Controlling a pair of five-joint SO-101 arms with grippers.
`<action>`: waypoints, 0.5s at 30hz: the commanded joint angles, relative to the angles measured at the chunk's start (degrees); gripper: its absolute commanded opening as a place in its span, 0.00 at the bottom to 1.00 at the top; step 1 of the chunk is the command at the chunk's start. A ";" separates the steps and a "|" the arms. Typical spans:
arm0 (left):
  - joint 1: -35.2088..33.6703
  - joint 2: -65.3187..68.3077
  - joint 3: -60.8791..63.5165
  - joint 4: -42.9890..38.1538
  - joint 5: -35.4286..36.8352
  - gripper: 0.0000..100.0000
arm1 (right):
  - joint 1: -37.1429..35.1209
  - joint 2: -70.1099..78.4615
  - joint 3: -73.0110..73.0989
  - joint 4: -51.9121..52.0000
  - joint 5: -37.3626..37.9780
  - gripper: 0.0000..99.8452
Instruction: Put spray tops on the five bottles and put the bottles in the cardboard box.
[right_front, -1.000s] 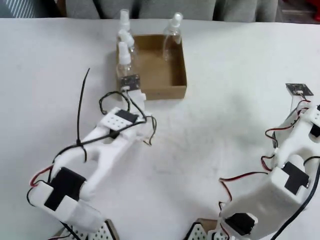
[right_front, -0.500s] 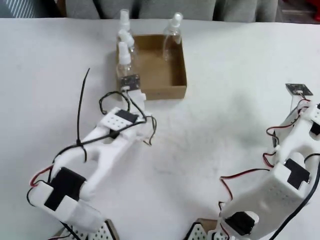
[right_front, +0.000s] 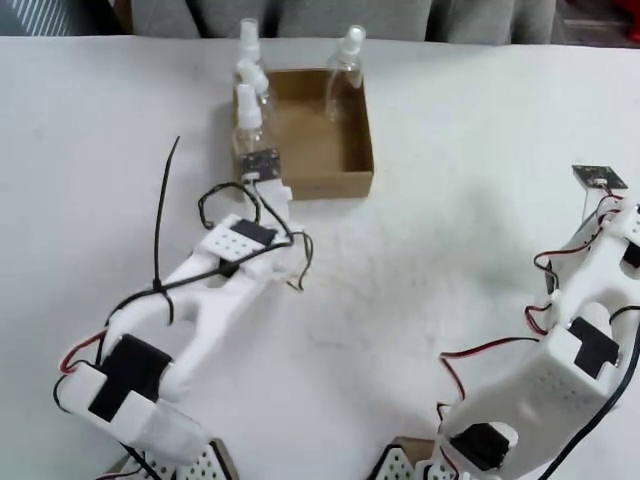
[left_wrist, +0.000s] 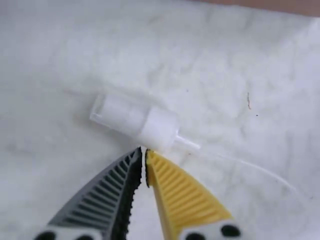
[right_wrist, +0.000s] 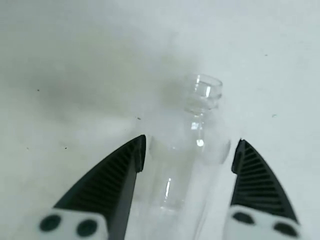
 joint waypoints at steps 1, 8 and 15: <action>0.40 -0.31 -2.90 -1.14 -0.09 0.02 | -1.19 -2.68 -2.20 0.66 0.26 0.19; 0.84 -0.31 -2.90 -0.97 -3.08 0.02 | -0.66 -3.03 -2.29 0.66 -1.49 0.04; 0.92 -0.84 -3.08 -0.88 -2.37 0.02 | -0.31 -3.30 -2.46 0.66 -3.34 0.02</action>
